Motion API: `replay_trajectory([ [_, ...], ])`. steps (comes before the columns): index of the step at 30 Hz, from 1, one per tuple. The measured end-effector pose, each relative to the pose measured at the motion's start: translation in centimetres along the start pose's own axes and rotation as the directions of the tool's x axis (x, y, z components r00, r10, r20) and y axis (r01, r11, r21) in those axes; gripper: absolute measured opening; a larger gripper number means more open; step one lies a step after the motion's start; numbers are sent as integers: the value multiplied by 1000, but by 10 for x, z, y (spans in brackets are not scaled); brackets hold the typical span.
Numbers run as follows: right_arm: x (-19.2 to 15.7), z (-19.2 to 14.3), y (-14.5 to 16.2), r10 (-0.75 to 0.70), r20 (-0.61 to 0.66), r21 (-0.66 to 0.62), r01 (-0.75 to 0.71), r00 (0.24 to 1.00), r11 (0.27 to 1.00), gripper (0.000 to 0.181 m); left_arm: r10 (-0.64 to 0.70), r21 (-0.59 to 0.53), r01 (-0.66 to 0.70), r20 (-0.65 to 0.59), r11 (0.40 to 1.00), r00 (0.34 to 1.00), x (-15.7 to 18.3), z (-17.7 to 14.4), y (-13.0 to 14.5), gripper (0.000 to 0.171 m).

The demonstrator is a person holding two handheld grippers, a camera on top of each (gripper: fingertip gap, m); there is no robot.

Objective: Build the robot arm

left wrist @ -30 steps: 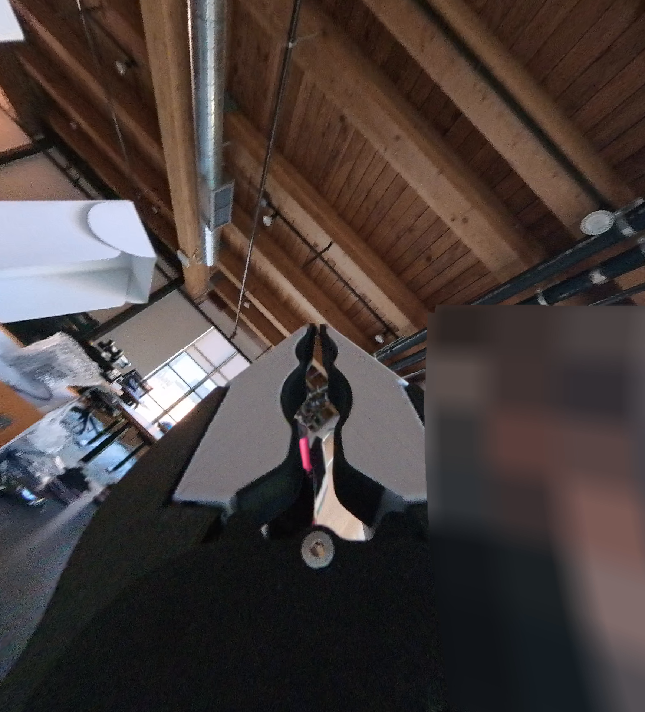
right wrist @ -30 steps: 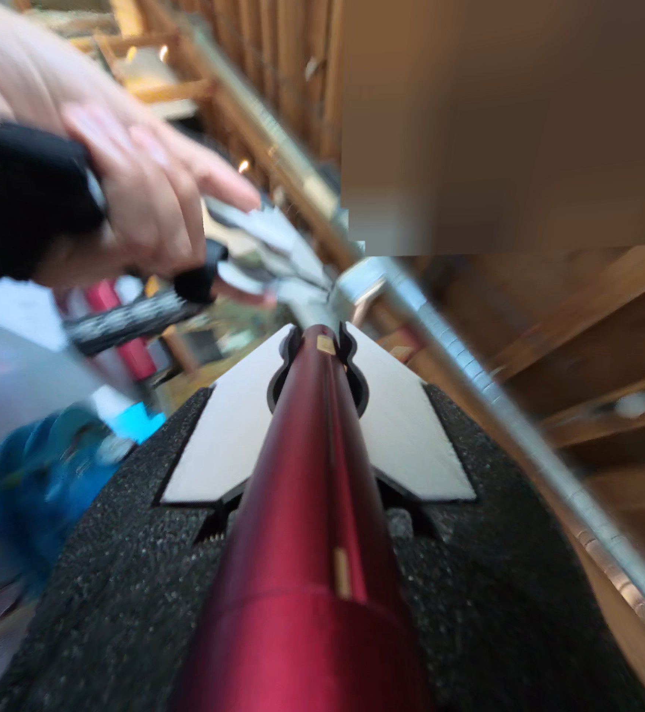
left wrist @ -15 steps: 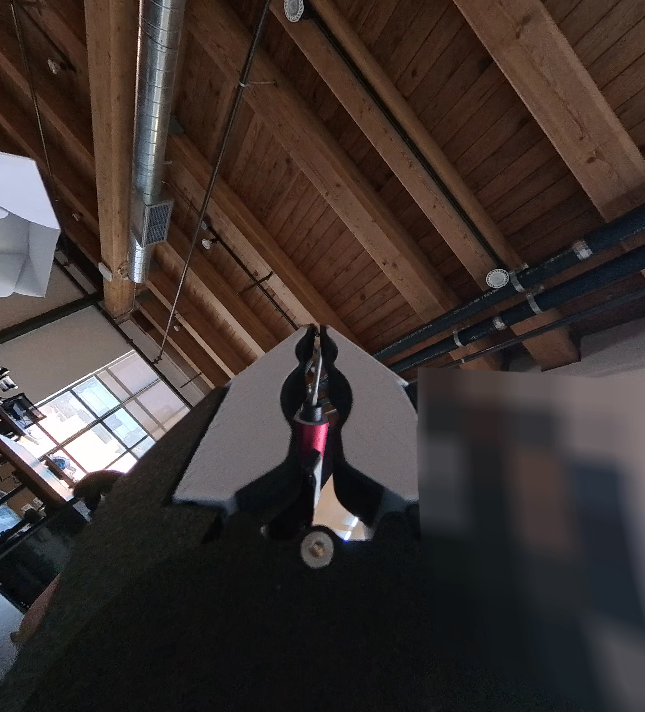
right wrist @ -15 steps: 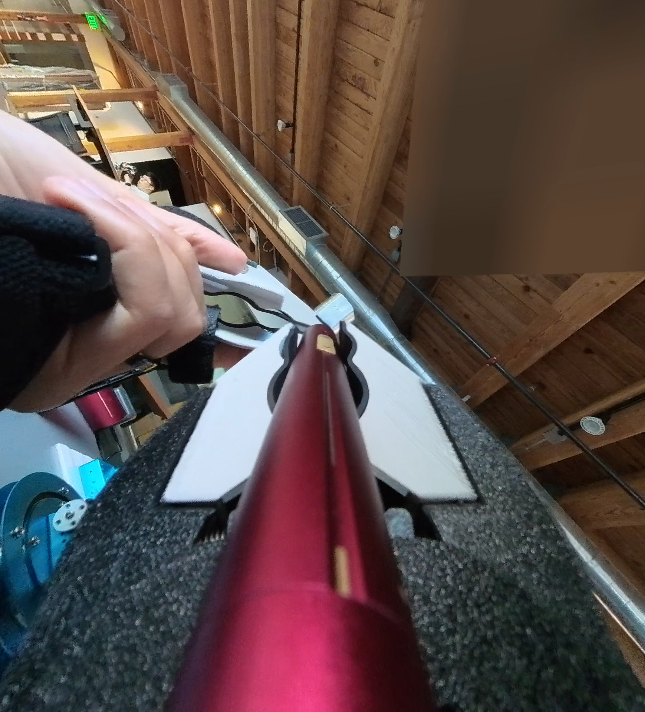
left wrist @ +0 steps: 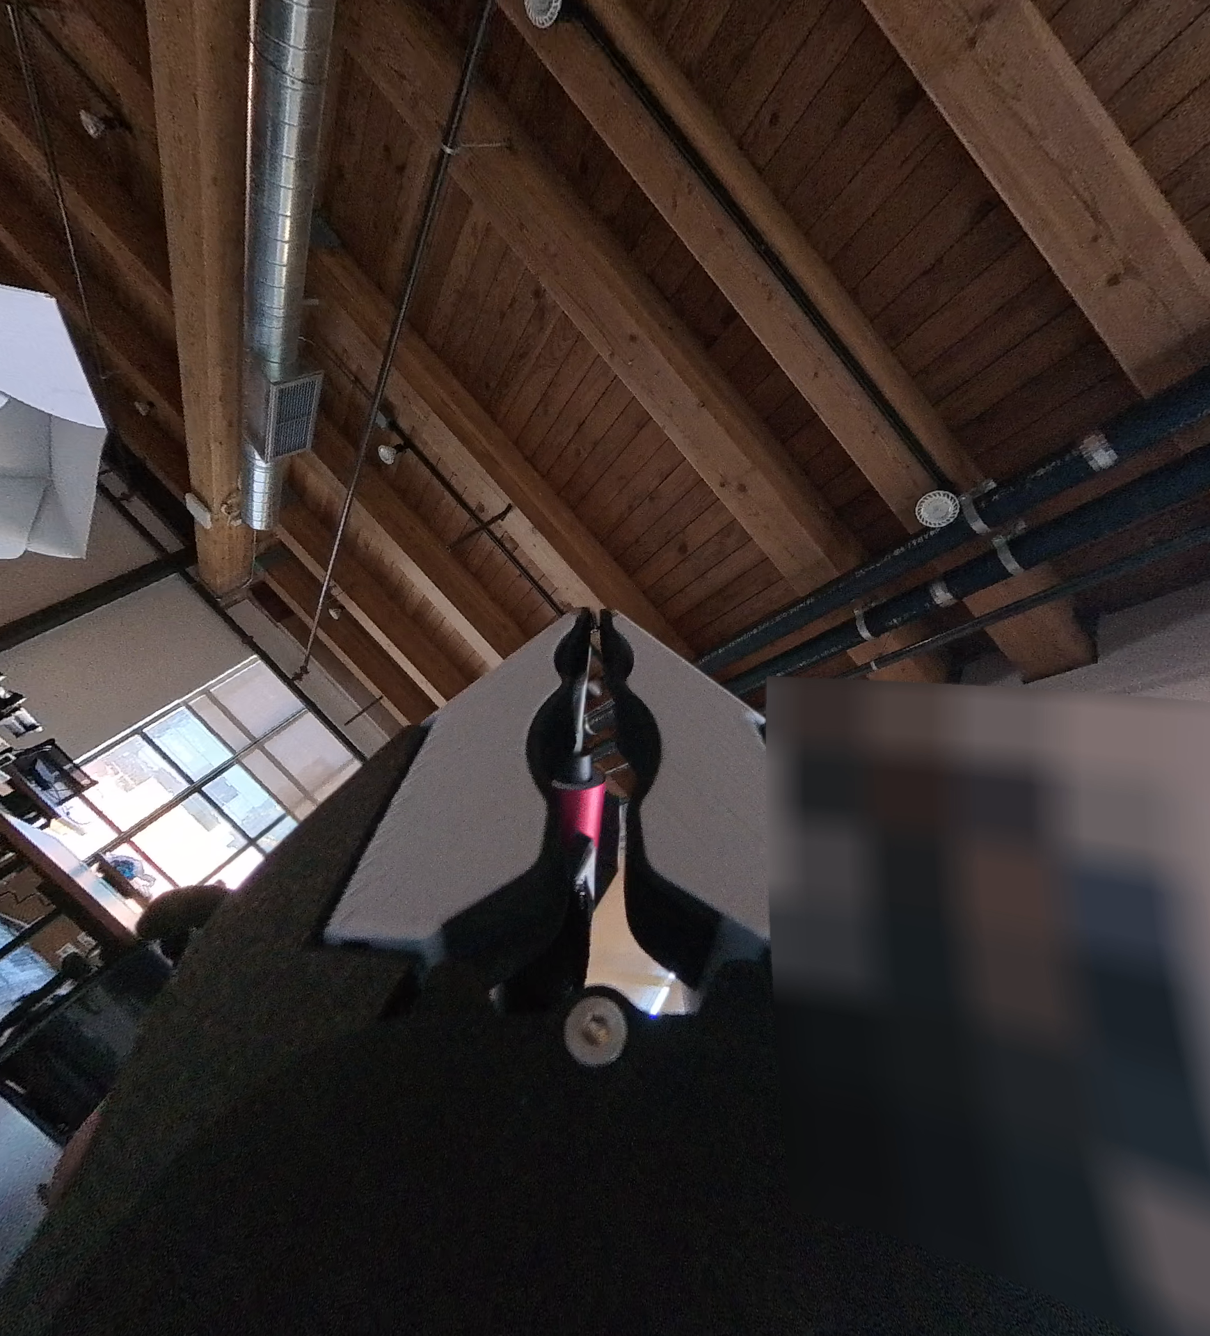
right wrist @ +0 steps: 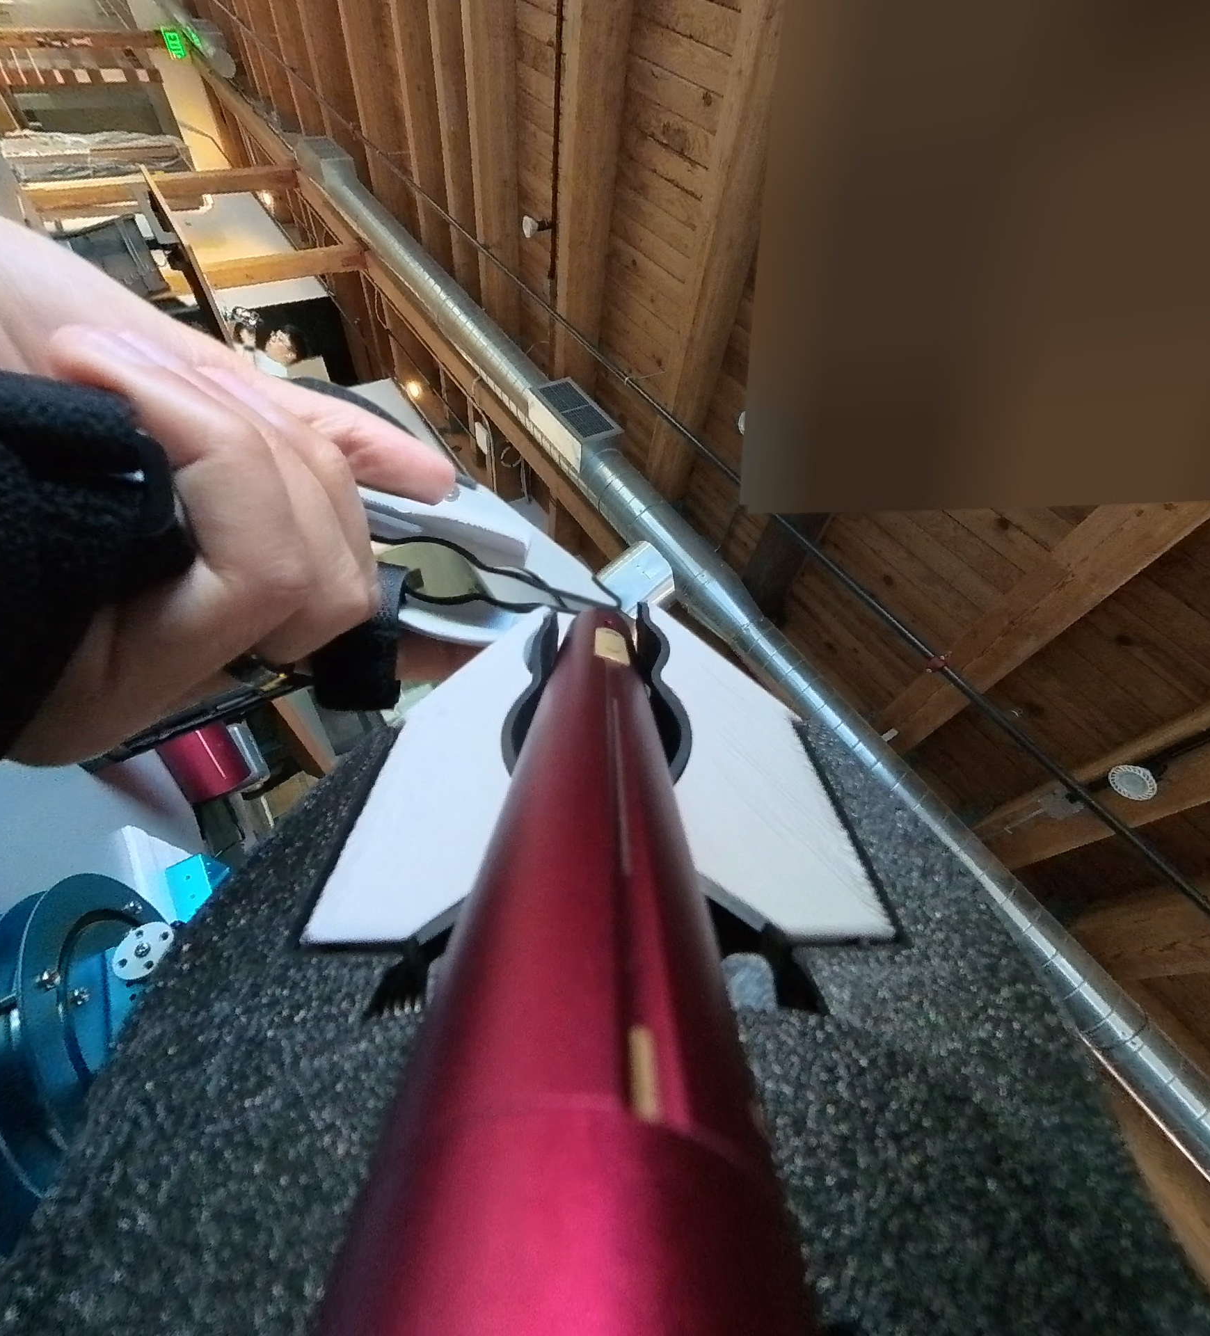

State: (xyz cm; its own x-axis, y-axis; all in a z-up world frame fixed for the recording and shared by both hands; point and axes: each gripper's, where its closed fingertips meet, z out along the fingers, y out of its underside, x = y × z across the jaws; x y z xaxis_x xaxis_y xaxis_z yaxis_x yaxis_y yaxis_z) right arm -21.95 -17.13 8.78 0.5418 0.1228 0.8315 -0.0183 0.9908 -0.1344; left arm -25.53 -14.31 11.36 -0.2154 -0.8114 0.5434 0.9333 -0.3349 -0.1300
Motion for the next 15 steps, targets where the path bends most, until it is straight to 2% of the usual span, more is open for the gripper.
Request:
replay_trajectory([
  [13, -1, -1, -1, 7, 5, -1, -7, 1000, 1000, 21, 15, 1, -15, 11, 1000, 1000, -3, -2, 1, 2],
  [14, -1, -1, -2, 8, 5, -1, -8, 1000, 1000, 26, 18, -1, -18, 12, 1000, 1000, -4, -2, 1, 2],
  [15, -1, -2, -2, 8, 6, -1, -8, 1000, 1000, 21, 18, -1, -18, 10, 1000, 1000, -4, -2, 1, 2],
])
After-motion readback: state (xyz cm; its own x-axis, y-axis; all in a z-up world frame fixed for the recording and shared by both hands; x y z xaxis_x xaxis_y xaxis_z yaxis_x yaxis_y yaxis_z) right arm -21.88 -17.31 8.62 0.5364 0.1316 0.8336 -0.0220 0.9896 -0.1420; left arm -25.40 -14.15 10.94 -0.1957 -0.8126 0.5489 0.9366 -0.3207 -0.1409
